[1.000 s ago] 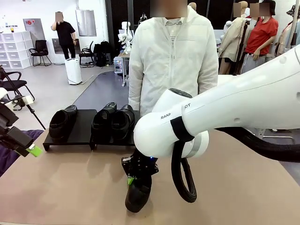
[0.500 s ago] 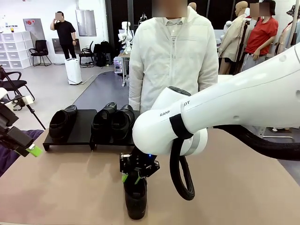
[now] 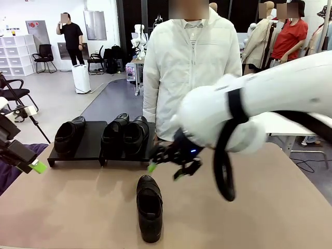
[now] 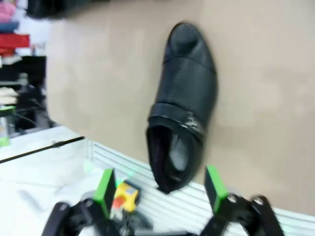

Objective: Organize the shoes by placing them on the stand.
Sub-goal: Pick up one Shoe and place it in the middle of the table.

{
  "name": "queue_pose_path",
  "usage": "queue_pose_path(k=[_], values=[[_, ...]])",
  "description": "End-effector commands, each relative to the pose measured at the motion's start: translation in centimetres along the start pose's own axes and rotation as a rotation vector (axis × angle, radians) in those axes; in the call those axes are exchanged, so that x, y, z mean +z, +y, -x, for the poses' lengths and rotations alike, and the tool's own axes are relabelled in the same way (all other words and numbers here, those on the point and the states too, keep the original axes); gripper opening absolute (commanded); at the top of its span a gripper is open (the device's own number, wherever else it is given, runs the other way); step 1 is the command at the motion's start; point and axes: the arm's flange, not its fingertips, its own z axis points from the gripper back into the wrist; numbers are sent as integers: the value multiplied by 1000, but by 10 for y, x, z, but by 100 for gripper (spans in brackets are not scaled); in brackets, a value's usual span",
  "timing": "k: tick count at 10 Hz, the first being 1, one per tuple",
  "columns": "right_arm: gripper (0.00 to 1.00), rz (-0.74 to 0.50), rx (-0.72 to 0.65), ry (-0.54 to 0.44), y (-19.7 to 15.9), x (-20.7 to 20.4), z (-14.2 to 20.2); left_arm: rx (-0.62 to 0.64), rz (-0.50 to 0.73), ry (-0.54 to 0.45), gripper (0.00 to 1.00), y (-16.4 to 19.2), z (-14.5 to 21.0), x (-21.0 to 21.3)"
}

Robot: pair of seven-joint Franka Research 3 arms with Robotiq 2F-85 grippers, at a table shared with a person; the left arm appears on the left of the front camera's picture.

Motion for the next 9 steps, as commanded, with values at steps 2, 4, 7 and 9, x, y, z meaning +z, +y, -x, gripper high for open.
queue_pose_path(k=[2,4,7,9], values=[[100,-83,-47,-121,-105,101,27,6,3,3,100,0,0,1],[100,-155,-115,-143,-173,140,33,6,3,3,100,0,0,1],[100,-123,-160,-196,-199,124,34,6,3,3,100,0,0,1],[100,-186,-169,-176,-194,162,16,6,3,3,100,0,0,1]])
